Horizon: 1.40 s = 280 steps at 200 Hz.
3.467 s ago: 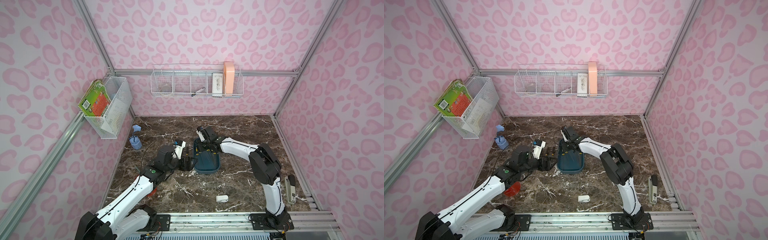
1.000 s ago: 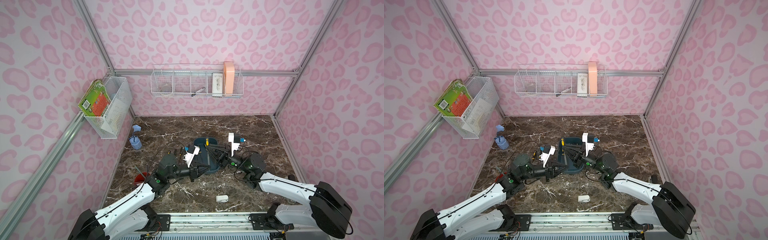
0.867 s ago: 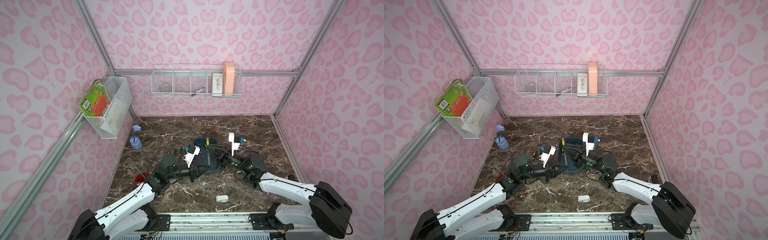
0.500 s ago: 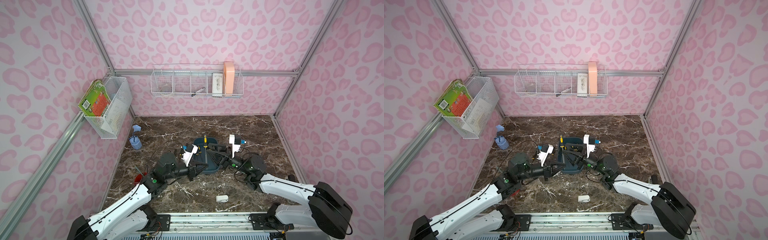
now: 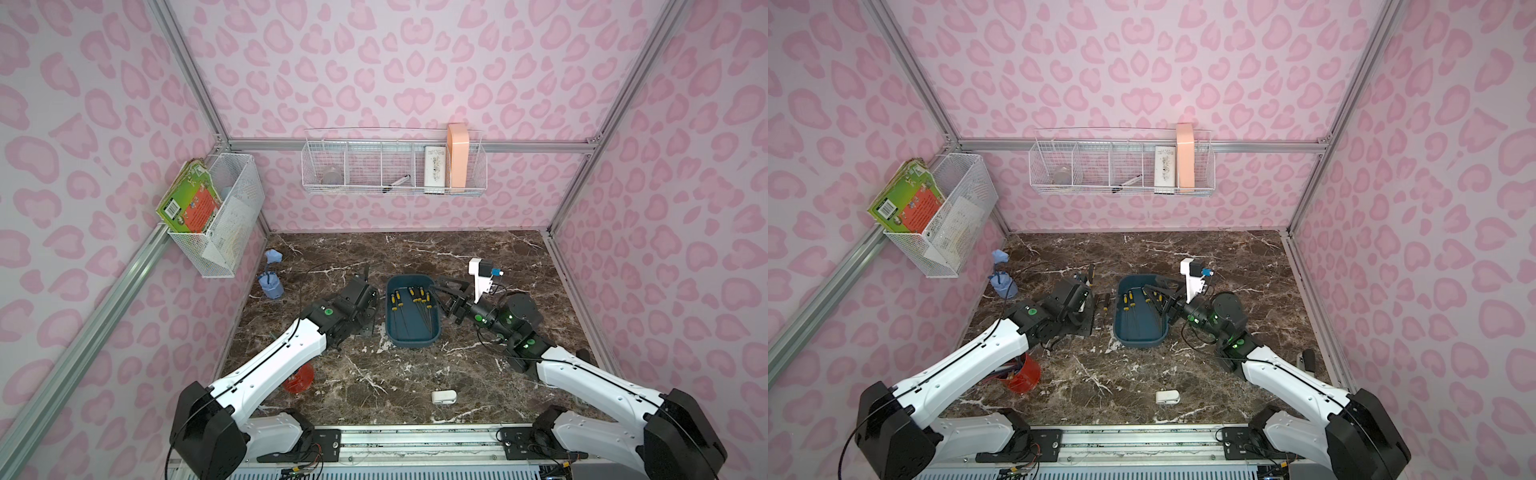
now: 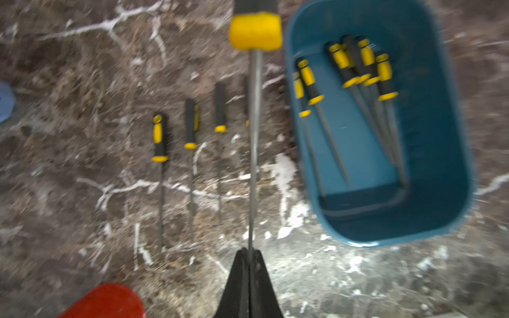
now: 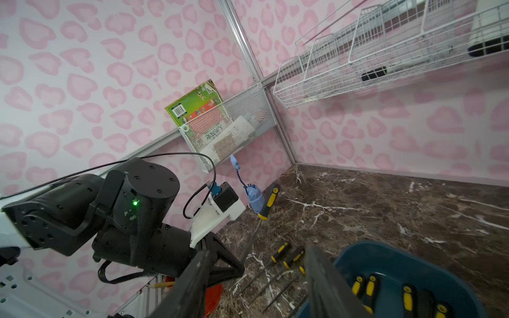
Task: Take the file tool out of the storage box
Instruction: Place the file tool at the center of the board.
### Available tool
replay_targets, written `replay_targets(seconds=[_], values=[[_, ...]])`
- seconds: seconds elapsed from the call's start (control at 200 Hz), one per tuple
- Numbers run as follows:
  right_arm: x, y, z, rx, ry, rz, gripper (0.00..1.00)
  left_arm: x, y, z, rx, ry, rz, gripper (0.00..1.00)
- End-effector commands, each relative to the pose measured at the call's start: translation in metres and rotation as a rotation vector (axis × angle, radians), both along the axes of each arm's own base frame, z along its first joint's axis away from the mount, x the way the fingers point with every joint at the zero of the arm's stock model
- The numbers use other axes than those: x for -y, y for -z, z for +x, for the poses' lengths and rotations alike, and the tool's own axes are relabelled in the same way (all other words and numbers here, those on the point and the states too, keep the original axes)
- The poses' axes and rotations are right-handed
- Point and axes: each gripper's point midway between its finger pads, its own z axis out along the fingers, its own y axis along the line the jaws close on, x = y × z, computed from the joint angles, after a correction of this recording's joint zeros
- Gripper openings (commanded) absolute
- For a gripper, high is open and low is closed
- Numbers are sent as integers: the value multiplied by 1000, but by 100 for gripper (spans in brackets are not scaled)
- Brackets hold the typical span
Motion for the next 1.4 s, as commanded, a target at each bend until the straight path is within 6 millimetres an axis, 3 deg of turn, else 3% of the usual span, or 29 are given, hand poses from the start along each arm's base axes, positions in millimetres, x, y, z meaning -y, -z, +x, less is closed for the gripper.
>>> replay_targets(seconds=[0.0,0.09,0.35,0.68,0.975,1.195,1.395], values=[[4,21,2,-25,-9,-84,56,-50,10,-9,-96,-99,212,0],[10,27,6,-38,-13,-86,56,-82,16,-9,-169,-187,357,0],[20,34,11,-44,-11,-98,56,-113,52,-5,-365,-267,450,0],[22,28,6,-30,-21,-91,57,-123,96,0,-565,-258,536,0],[23,25,4,-25,-25,-84,57,-130,107,-1,-612,-268,547,0],[24,24,4,-21,-20,-84,57,-131,104,8,-579,-262,559,0],[23,27,4,-30,-28,-80,57,-125,119,7,-616,-244,508,0]])
